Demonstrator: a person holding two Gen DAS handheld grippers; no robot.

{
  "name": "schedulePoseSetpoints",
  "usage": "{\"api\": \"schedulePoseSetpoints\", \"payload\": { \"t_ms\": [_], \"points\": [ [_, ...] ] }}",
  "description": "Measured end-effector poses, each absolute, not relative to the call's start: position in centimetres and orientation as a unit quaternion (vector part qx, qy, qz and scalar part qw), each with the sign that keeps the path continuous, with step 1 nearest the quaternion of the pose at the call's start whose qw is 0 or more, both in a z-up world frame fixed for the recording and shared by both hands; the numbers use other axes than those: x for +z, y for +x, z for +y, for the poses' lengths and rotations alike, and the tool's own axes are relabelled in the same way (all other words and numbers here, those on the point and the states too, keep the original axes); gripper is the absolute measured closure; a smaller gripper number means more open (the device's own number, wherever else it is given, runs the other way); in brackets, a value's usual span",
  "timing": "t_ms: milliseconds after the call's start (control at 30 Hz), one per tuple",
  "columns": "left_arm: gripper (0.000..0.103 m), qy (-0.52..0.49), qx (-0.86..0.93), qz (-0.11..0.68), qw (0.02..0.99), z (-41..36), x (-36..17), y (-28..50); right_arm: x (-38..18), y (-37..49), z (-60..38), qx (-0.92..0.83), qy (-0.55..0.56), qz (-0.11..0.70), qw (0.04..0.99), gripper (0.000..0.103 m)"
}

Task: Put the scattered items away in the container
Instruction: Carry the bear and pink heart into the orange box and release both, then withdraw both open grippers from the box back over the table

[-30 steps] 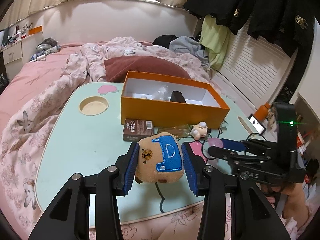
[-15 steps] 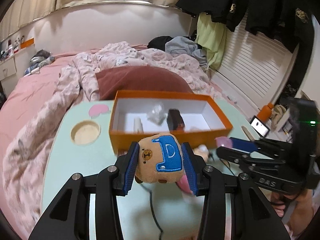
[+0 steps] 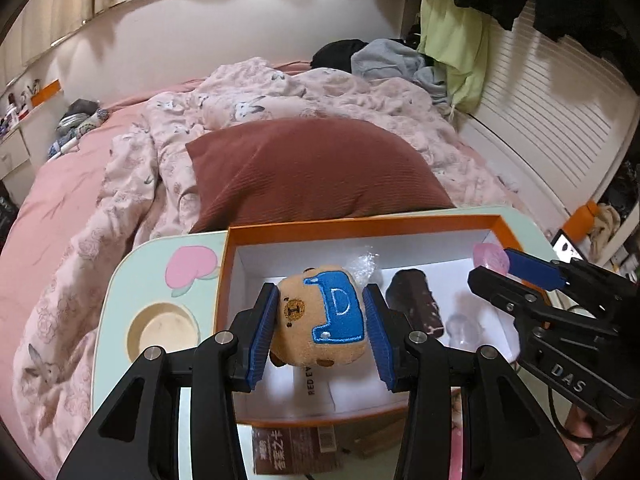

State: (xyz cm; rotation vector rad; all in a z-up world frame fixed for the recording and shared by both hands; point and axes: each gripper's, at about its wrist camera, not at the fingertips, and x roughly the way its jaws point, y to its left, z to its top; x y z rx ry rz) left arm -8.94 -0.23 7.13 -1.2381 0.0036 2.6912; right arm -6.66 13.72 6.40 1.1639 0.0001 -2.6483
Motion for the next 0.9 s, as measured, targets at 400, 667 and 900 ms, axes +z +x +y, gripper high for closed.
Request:
{"api": "schedulePoseSetpoints", "payload": {
  "t_ms": [400, 667, 900],
  "points": [
    [0.054, -0.435, 0.894, -0.037, 0.097, -1.2, 6.6, -9.5, 6.2, -6.6, 13.9, -0.908, 0.402, -0.002, 0.114, 0.058],
    [0.039, -0.422, 0.9, -0.043, 0.099, -1.2, 7.1, -8.1, 7.5, -5.4, 14.0, -0.919, 0.378, 0.01, 0.109, 0.052],
    [0.039, -0.421, 0.898, -0.07, 0.109, -1.9, 8.0, -6.1, 7.8, -3.7, 14.2, -0.912, 0.391, 0.003, 0.122, 0.05]
  ]
}}
